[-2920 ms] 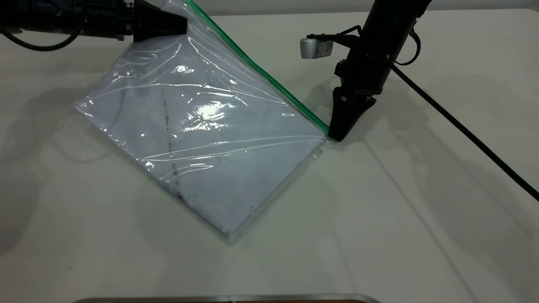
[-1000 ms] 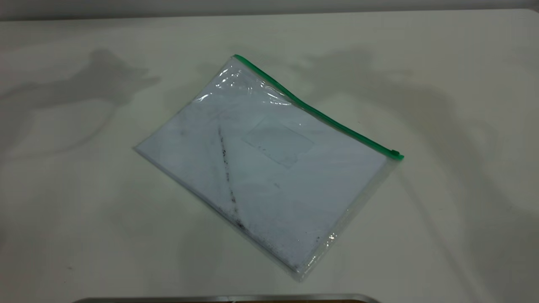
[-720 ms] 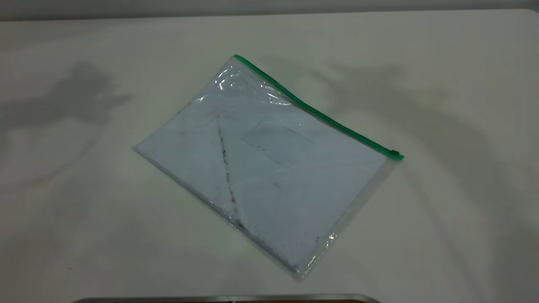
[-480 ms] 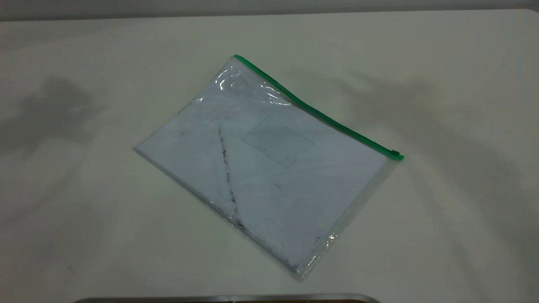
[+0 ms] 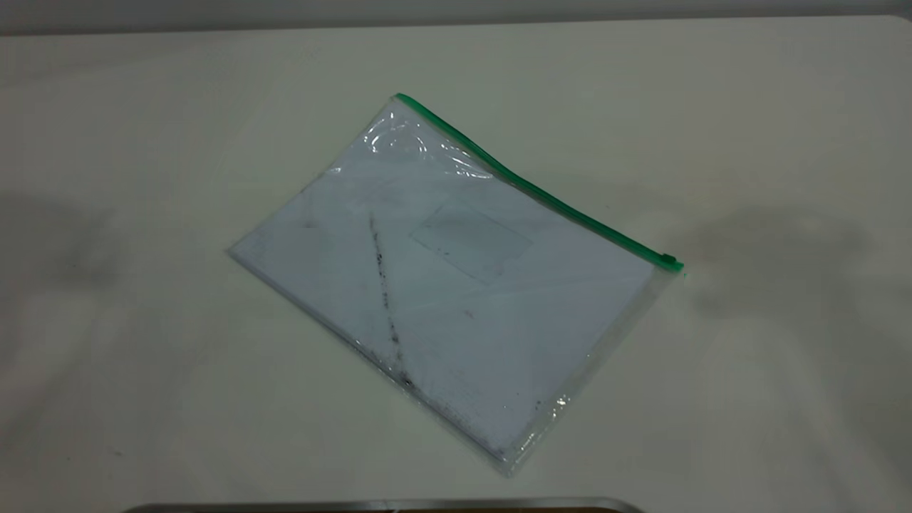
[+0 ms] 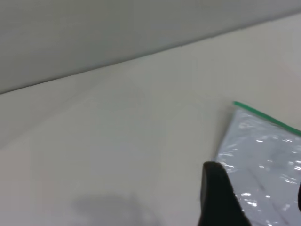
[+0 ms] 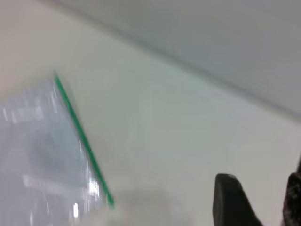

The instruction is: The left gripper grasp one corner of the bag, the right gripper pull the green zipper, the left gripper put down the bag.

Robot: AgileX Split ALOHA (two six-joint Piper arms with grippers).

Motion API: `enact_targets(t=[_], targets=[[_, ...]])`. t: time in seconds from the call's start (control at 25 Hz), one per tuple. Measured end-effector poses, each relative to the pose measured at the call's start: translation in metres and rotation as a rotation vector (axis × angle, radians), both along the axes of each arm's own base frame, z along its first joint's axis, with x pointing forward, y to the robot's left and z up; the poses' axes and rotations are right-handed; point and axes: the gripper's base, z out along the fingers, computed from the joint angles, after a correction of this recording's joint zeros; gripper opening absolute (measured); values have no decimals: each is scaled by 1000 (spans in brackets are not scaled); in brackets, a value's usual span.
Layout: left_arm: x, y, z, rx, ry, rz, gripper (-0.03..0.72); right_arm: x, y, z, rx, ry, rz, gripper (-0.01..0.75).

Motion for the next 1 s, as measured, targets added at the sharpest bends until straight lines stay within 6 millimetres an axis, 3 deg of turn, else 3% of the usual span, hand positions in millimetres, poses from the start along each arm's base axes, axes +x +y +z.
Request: enact_targets(t=[0.16,0.32,0.48,0.72,0.88,1.0], targets=[[-20,1,9,-8,-13,74,464,-31,-10,-46,-29,148,-32,311],[-34,-1,-14,-14,68,77,464,-65,-19,-94,-58,290,-52,311],[-43,1,-53,1,201,88,464,-98,-28,-145,-91,435,-70,335],[-65,-2,-118,-11,423,89,464,-141,-38,-214,-114,653,-100,445],[-93,-5,-166,-25,588,87,464,-160,-43,-238,-96,685,-161,464],[-121,-9,-196,-31,686,84,464,-163,-44,-241,-55,610,-184,466]])
